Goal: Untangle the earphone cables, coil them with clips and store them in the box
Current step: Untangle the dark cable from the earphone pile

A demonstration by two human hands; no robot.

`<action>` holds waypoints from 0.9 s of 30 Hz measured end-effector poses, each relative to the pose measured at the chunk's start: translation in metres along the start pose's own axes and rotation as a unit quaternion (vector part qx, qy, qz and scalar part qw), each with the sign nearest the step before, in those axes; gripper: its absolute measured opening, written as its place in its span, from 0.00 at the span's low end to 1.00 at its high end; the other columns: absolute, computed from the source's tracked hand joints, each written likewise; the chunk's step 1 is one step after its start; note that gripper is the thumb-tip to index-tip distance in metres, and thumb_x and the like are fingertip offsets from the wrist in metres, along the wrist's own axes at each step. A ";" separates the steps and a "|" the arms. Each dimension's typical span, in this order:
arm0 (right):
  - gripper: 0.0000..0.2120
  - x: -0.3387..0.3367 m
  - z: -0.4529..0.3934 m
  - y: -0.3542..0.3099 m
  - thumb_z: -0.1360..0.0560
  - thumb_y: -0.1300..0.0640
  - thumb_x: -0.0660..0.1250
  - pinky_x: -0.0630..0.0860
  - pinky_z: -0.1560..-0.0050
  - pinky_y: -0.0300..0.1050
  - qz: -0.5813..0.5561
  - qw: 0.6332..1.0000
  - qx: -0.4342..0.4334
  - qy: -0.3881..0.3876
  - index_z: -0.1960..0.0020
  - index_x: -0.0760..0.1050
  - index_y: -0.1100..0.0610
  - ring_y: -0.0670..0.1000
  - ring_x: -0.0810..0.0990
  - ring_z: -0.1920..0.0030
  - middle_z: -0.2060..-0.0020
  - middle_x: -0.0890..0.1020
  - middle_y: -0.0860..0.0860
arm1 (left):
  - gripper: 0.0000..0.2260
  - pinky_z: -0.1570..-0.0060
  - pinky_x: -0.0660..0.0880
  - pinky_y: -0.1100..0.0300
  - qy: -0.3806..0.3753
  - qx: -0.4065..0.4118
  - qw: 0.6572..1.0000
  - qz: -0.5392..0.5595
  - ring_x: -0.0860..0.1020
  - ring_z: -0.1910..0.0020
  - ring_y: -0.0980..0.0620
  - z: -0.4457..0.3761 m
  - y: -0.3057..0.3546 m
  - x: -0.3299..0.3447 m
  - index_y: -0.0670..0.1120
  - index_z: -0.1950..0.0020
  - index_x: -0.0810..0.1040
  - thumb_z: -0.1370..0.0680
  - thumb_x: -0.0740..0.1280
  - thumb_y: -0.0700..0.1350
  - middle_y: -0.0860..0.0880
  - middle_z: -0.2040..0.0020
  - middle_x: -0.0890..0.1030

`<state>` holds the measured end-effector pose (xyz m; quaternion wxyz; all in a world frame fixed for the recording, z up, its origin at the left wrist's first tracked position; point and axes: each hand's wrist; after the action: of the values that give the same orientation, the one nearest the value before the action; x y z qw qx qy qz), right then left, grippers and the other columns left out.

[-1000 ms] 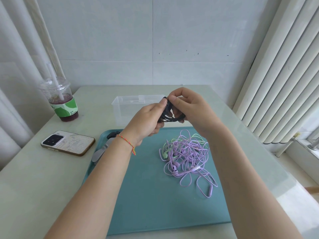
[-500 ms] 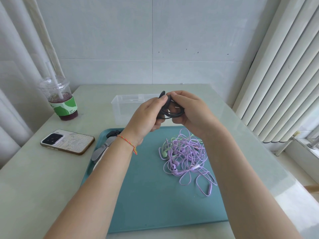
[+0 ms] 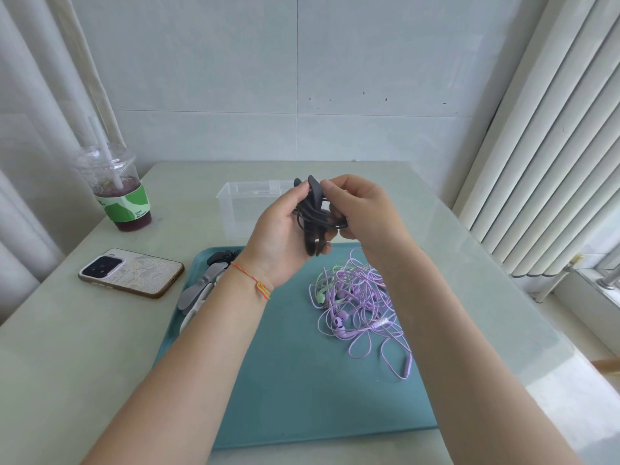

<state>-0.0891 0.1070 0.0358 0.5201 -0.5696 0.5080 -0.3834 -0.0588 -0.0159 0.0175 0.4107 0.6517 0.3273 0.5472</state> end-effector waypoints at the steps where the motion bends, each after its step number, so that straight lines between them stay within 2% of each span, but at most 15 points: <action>1: 0.09 0.000 0.001 -0.001 0.22 0.55 0.66 0.63 0.75 0.37 0.015 1.000 -0.006 0.005 0.60 0.78 0.55 0.47 0.69 0.75 0.76 0.70 0.46 | 0.14 0.66 0.64 0.56 -0.003 -0.007 1.000 0.014 0.72 0.66 0.48 0.000 0.000 0.000 0.46 0.50 0.75 0.23 0.58 0.55 0.43 0.61 0.76; 4: 0.07 0.001 0.004 -0.004 0.22 0.57 0.66 0.65 0.76 0.32 0.027 1.000 -0.015 -0.004 0.57 0.80 0.58 0.46 0.74 0.76 0.77 0.75 0.45 | 0.17 0.66 0.63 0.57 0.008 -0.020 0.999 0.031 0.72 0.66 0.48 0.000 0.001 0.001 0.46 0.51 0.74 0.21 0.56 0.58 0.45 0.64 0.75; 7: 0.08 0.000 0.006 -0.005 0.21 0.57 0.65 0.65 0.75 0.31 0.035 0.999 -0.012 -0.019 0.54 0.81 0.58 0.43 0.75 0.77 0.77 0.77 0.44 | 0.21 0.67 0.64 0.57 0.001 -0.033 0.999 0.028 0.70 0.67 0.49 0.000 0.002 0.000 0.46 0.53 0.75 0.22 0.56 0.63 0.45 0.64 0.72; 10: 0.09 -0.002 0.006 -0.006 0.21 0.57 0.64 0.64 0.73 0.33 0.054 0.998 -0.026 -0.022 0.55 0.82 0.54 0.41 0.73 0.75 0.76 0.76 0.40 | 0.21 0.64 0.66 0.55 -0.037 -0.059 0.997 0.029 0.71 0.64 0.49 0.001 0.004 -0.001 0.48 0.39 0.74 0.20 0.54 0.61 0.45 0.60 0.73; 12: 0.11 -0.004 0.005 -0.006 0.20 0.58 0.63 0.64 0.73 0.30 0.066 0.997 -0.039 -0.019 0.58 0.81 0.52 0.38 0.73 0.74 0.77 0.75 0.38 | 0.20 0.60 0.69 0.53 -0.062 -0.076 0.994 0.047 0.72 0.61 0.49 0.001 0.004 -0.002 0.52 0.32 0.72 0.19 0.53 0.59 0.45 0.57 0.75; 14: 0.10 -0.005 0.004 -0.006 0.21 0.57 0.64 0.66 0.72 0.29 0.089 0.995 -0.049 -0.015 0.59 0.81 0.53 0.39 0.74 0.73 0.76 0.76 0.39 | 0.18 0.55 0.73 0.50 -0.075 -0.085 0.991 0.077 0.76 0.58 0.49 0.002 0.003 -0.003 0.56 0.30 0.70 0.18 0.53 0.57 0.46 0.54 0.77; 16: 0.08 -0.007 0.002 -0.005 0.22 0.56 0.65 0.72 0.68 0.32 0.109 0.992 -0.057 -0.016 0.57 0.82 0.55 0.42 0.78 0.70 0.70 0.80 0.44 | 0.17 0.52 0.74 0.46 -0.092 -0.087 0.987 0.101 0.80 0.54 0.49 0.001 0.001 -0.004 0.60 0.29 0.69 0.17 0.52 0.54 0.48 0.50 0.80; 18: 0.07 -0.009 0.001 -0.005 0.22 0.57 0.66 0.76 0.62 0.35 0.131 0.989 -0.064 -0.015 0.56 0.82 0.56 0.44 0.81 0.65 0.65 0.83 0.49 | 0.17 0.55 0.74 0.48 -0.090 -0.082 0.986 0.113 0.80 0.53 0.49 0.000 -0.001 -0.002 0.60 0.28 0.68 0.16 0.52 0.52 0.50 0.48 0.82; 22: 0.07 -0.006 0.000 -0.001 0.23 0.58 0.66 0.77 0.59 0.39 0.174 0.982 -0.068 -0.011 0.57 0.81 0.59 0.43 0.82 0.64 0.63 0.84 0.52 | 0.17 0.63 0.68 0.54 -0.024 -0.060 0.991 0.117 0.78 0.61 0.49 -0.005 -0.007 0.001 0.57 0.29 0.70 0.17 0.54 0.51 0.51 0.55 0.82; 25: 0.07 0.000 -0.003 0.004 0.24 0.57 0.66 0.78 0.55 0.48 0.200 0.976 -0.082 0.000 0.58 0.82 0.57 0.50 0.84 0.60 0.64 0.84 0.52 | 0.21 0.61 0.65 0.55 0.010 -0.059 0.991 0.117 0.79 0.64 0.49 -0.006 -0.006 0.002 0.54 0.34 0.74 0.19 0.53 0.62 0.51 0.55 0.82; 27: 0.08 0.005 -0.002 0.005 0.24 0.57 0.66 0.79 0.55 0.49 0.208 0.973 -0.098 -0.001 0.60 0.81 0.52 0.51 0.84 0.59 0.65 0.84 0.50 | 0.23 0.60 0.66 0.56 0.039 -0.059 0.993 0.099 0.78 0.63 0.50 -0.005 -0.004 0.003 0.53 0.41 0.78 0.24 0.57 0.66 0.51 0.56 0.82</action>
<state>-0.0908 0.1025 0.0306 0.5304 -0.5004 0.6498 -0.2145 -0.0632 -0.0100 0.0156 0.3793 0.6333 0.2445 0.6287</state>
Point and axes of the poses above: each hand's wrist, its own z-axis away from the middle knuckle, its own x-axis out of the palm, y = z × x
